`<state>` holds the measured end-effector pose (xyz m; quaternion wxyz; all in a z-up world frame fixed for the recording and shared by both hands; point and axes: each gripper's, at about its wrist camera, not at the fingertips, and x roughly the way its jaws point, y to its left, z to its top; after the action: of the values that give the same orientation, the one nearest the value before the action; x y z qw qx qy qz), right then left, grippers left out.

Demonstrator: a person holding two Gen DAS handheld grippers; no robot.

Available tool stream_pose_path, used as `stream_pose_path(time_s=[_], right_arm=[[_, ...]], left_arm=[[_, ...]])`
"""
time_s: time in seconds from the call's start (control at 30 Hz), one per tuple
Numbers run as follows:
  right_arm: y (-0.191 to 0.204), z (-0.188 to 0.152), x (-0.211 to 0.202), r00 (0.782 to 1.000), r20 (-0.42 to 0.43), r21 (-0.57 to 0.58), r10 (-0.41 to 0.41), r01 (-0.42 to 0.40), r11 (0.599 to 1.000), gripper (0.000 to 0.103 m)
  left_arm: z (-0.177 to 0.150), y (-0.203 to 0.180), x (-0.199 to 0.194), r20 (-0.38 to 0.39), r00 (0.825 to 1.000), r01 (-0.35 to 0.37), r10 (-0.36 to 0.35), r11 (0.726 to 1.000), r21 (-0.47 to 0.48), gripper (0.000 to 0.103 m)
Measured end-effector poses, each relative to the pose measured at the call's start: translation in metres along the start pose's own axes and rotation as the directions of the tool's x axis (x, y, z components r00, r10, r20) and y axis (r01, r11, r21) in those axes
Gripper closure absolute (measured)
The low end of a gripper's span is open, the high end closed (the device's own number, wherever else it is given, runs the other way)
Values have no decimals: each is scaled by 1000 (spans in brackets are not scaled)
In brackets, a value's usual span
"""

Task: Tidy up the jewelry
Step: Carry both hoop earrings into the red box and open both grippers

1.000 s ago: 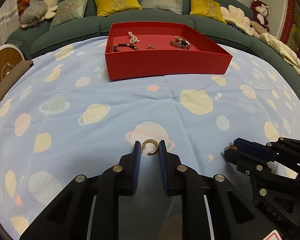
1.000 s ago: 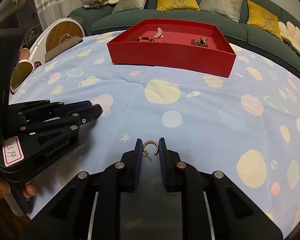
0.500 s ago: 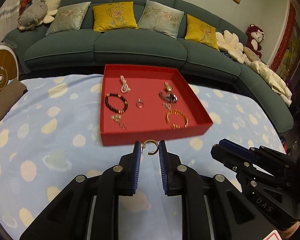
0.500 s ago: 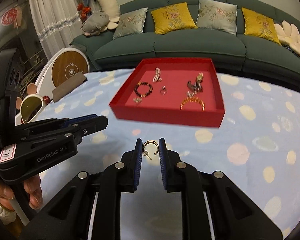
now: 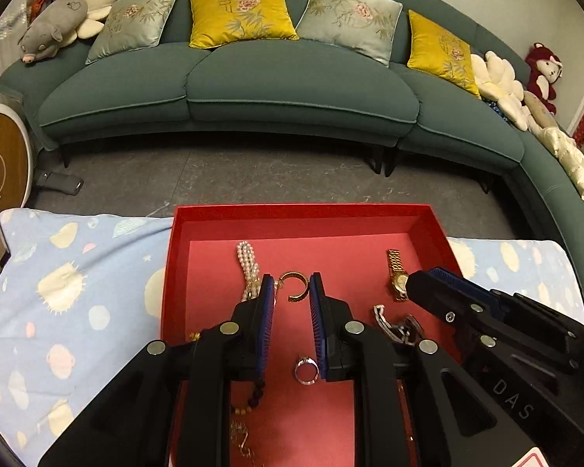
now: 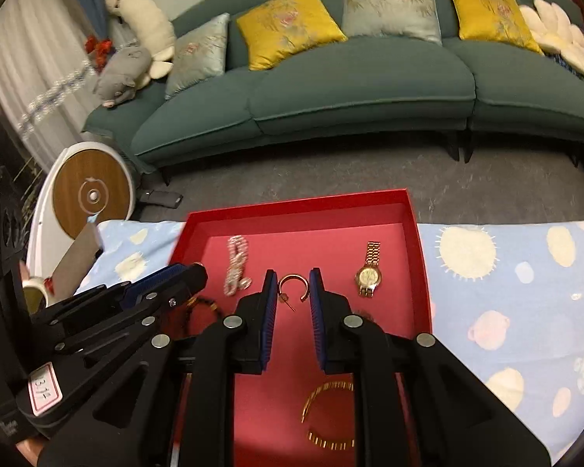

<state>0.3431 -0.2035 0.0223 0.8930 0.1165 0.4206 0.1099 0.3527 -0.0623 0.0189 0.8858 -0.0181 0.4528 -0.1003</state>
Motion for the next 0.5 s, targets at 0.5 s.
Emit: stream_pose_path(time_s=[0.5], right_arm=[[-23,6,47,998,-43,26,-51,52,998,83]], left_arm=[[5,17,31,-18,998,-69,68,994,-87,58]])
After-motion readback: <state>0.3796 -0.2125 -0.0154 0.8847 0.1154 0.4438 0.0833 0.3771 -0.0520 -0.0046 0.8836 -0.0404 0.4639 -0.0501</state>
